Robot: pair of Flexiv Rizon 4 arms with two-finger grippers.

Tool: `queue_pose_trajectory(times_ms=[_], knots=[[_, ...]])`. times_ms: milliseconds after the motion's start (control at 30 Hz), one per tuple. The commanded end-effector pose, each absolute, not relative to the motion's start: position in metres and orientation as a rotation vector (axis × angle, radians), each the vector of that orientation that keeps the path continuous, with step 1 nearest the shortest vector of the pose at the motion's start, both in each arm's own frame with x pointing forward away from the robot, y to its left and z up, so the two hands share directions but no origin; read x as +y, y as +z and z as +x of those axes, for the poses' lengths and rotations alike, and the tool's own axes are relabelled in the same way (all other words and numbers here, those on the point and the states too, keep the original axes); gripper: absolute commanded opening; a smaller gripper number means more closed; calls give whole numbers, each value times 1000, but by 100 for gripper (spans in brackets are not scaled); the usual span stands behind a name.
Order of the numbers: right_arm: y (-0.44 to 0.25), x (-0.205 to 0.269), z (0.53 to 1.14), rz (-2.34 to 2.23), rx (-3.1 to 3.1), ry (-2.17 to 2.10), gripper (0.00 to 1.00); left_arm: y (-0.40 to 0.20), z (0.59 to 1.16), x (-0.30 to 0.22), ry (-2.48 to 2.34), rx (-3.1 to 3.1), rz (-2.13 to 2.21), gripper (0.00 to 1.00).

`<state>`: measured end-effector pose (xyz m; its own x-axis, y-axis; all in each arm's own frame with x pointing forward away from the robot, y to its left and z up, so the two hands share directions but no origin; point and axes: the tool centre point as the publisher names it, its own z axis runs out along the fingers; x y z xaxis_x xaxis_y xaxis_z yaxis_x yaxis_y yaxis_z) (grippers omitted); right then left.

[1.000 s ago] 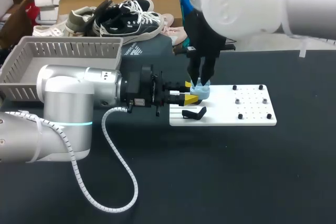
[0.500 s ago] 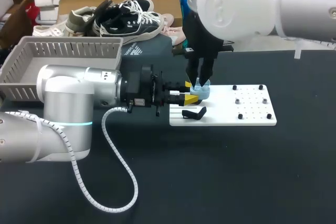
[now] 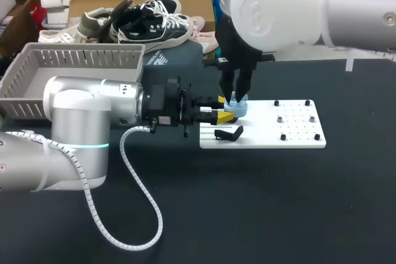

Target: Pick up each earbud case from the left stands, insert the matching earbuds, close the lid, and place the case in the box.

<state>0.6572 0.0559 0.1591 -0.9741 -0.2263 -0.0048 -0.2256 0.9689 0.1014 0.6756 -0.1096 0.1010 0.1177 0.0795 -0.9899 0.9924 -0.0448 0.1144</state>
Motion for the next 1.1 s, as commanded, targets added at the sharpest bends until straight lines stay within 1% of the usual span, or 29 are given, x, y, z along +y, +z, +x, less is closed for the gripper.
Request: queue_pose_trajectory(times_ms=[33,500,533,567,600,633,667,767,833,933,1033,1100], knots=[[157,57,658,352,-3117,-158,0,100,676,-111,-1109,1162,1350,0],[152,58,658,356,-3110,-138,0,100,676,-111,-1109,1162,1350,0],[152,59,658,356,-3109,-136,2,100,676,-111,-1109,1162,1350,0],[152,59,658,357,-3108,-133,16,100,676,-111,-1109,1162,1350,0],[152,59,658,357,-3108,-132,25,100,676,-111,-1109,1162,1350,0],[152,59,658,358,-3107,-132,39,100,676,-111,-1109,1162,1350,0],[152,59,658,361,-3105,-132,43,100,676,-111,-1109,1162,1350,0],[155,60,658,366,-3107,-135,47,100,676,-111,-1109,1162,1350,0],[159,59,657,368,-3118,-140,53,100,676,-111,-1109,1162,1350,0],[169,55,655,351,-3133,-187,79,100,676,-111,-1109,1162,1350,0],[174,44,663,277,-3149,-209,100,100,676,-111,-1109,1162,1350,0],[176,36,669,225,-3143,-258,100,100,676,-111,-1109,1162,1350,0]])
